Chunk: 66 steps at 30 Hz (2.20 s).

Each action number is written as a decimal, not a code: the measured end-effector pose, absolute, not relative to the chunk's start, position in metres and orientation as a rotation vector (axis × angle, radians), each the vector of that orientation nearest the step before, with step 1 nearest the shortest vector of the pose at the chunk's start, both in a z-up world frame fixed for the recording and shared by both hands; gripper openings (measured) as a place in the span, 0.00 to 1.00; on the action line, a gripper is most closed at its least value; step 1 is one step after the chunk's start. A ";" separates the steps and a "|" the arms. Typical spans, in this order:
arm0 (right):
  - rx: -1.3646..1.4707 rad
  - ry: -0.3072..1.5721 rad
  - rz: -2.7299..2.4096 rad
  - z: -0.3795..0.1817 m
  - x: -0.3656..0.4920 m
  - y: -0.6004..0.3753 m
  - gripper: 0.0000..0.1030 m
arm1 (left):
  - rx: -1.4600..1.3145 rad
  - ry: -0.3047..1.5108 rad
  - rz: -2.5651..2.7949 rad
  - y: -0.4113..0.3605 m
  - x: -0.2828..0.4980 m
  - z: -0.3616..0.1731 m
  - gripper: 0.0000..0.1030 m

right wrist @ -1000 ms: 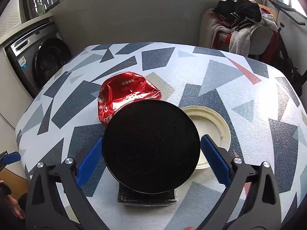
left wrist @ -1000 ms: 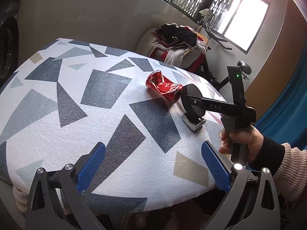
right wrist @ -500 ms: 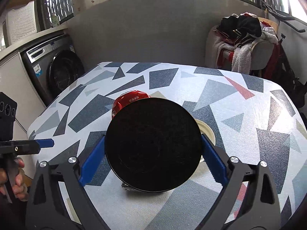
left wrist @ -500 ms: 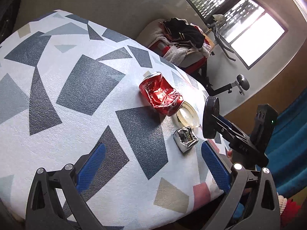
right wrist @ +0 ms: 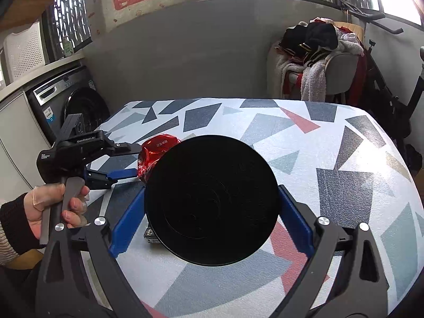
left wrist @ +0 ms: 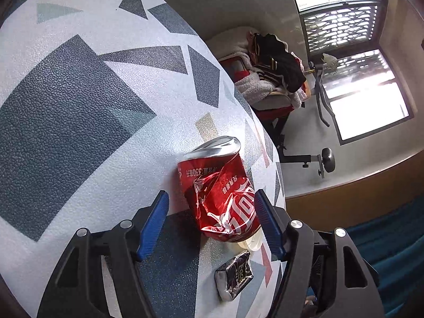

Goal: Collect trash
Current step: 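Carry the can over the bin with the left gripper while the right carries the disc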

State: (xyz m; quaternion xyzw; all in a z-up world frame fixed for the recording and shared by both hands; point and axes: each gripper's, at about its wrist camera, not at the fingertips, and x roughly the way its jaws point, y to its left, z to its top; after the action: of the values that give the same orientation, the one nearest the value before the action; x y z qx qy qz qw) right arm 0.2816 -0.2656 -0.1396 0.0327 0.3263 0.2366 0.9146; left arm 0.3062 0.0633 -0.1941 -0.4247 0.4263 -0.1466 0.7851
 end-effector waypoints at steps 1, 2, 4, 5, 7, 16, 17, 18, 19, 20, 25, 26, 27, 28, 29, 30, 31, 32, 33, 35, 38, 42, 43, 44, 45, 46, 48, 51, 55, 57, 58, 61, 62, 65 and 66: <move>0.076 0.672 0.484 -0.140 0.282 -0.269 0.90 | -0.898 0.927 -0.309 0.059 0.312 -0.195 0.61; 0.084 0.672 0.482 -0.141 0.281 -0.272 0.90 | -0.872 0.933 -0.297 0.055 0.316 -0.195 0.59; 0.093 0.673 0.479 -0.143 0.280 -0.277 0.90 | -0.830 0.939 -0.281 0.049 0.324 -0.197 0.46; 0.095 0.673 0.478 -0.144 0.280 -0.278 0.90 | -0.818 0.939 -0.279 0.046 0.327 -0.197 0.44; 0.096 0.673 0.477 -0.146 0.278 -0.280 0.90 | -0.807 0.941 -0.275 0.043 0.332 -0.201 0.35; 0.119 0.699 0.466 -0.155 0.267 -0.287 0.90 | -0.774 0.934 -0.317 0.038 0.338 -0.200 0.19; 0.124 0.700 0.465 -0.155 0.265 -0.288 0.90 | -0.745 0.923 -0.327 0.035 0.336 -0.194 0.15; 0.127 0.697 0.463 -0.153 0.263 -0.289 0.90 | -0.717 0.908 -0.341 0.032 0.334 -0.187 0.12; 0.128 0.694 0.463 -0.152 0.261 -0.289 0.90 | -0.691 0.893 -0.358 0.030 0.331 -0.180 0.08; 0.129 0.692 0.463 -0.150 0.259 -0.289 0.90 | -0.662 0.879 -0.372 0.028 0.327 -0.171 0.07; 0.135 0.675 0.472 -0.139 0.243 -0.288 0.90 | -0.555 0.812 -0.415 0.027 0.291 -0.138 0.06; 0.133 0.672 0.477 -0.137 0.239 -0.287 0.90 | -0.523 0.807 -0.423 0.026 0.282 -0.132 0.06; 0.131 0.668 0.482 -0.135 0.235 -0.285 0.90 | -0.486 0.803 -0.431 0.025 0.273 -0.127 0.06; 0.126 0.664 0.487 -0.132 0.230 -0.283 0.90 | -0.451 0.799 -0.440 0.024 0.263 -0.121 0.06; 0.121 0.662 0.493 -0.131 0.225 -0.281 0.90 | -0.417 0.796 -0.452 0.024 0.252 -0.116 0.06; 0.118 0.661 0.500 -0.129 0.220 -0.279 0.90 | -0.381 0.792 -0.461 0.023 0.241 -0.111 0.06; 0.117 0.662 0.508 -0.129 0.214 -0.277 0.90 | -0.348 0.788 -0.469 0.023 0.230 -0.107 0.06; 0.114 0.664 0.517 -0.129 0.209 -0.274 0.90 | -0.320 0.784 -0.477 0.022 0.218 -0.102 0.06; 0.110 0.667 0.529 -0.128 0.203 -0.271 0.90 | -0.296 0.779 -0.486 0.023 0.206 -0.098 0.06; 0.097 0.667 0.553 -0.128 0.190 -0.265 0.90 | -0.247 0.767 -0.505 0.023 0.182 -0.090 0.06; 0.079 0.665 0.582 -0.128 0.170 -0.256 0.90 | -0.193 0.757 -0.531 0.023 0.144 -0.083 0.06; 0.077 0.675 0.612 -0.133 0.145 -0.247 0.90 | -0.130 0.755 -0.566 0.019 0.090 -0.087 0.06; 0.069 0.679 0.617 -0.135 0.138 -0.244 0.90 | -0.125 0.760 -0.575 0.018 0.078 -0.091 0.06; 0.061 0.680 0.624 -0.137 0.131 -0.242 0.90 | -0.133 0.769 -0.584 0.019 0.067 -0.095 0.06; 0.056 0.683 0.631 -0.138 0.125 -0.240 0.90 | -0.145 0.780 -0.592 0.020 0.057 -0.100 0.06; 0.049 0.683 0.637 -0.139 0.118 -0.239 0.90 | -0.152 0.792 -0.597 0.020 0.048 -0.106 0.06; 0.021 0.679 0.643 -0.142 0.106 -0.238 0.90 | -0.132 0.806 -0.602 0.019 0.031 -0.115 0.06; 0.008 0.682 0.648 -0.149 0.091 -0.240 0.90 | -0.072 0.819 -0.613 0.013 0.009 -0.128 0.06; 0.039 0.706 0.640 -0.164 0.077 -0.249 0.90 | 0.010 0.836 -0.637 0.004 -0.012 -0.141 0.06; 0.038 0.713 0.632 -0.171 0.071 -0.252 0.90 | 0.055 0.841 -0.645 -0.001 -0.018 -0.146 0.06; 0.035 0.716 0.628 -0.174 0.068 -0.252 0.90 | 0.075 0.844 -0.640 -0.002 -0.020 -0.150 0.06; 0.035 0.701 0.626 -0.173 0.064 -0.254 0.90 | 0.080 0.866 -0.627 -0.002 -0.019 -0.160 0.06; 0.031 0.704 0.625 -0.174 0.064 -0.254 0.90 | 0.077 0.868 -0.624 -0.002 -0.018 -0.161 0.06; 0.013 0.715 0.626 -0.176 0.065 -0.252 0.90 | 0.051 0.867 -0.607 0.001 -0.015 -0.162 0.06; 0.007 0.716 0.628 -0.176 0.065 -0.251 0.90 | 0.040 0.869 -0.593 0.002 -0.013 -0.163 0.06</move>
State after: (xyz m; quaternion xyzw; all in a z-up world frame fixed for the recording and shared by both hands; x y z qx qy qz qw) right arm 0.0646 -0.2508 -0.1759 0.0036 0.3444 0.3021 0.8889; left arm -0.0133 0.0024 -0.1631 0.0191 0.4148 -0.2831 0.8645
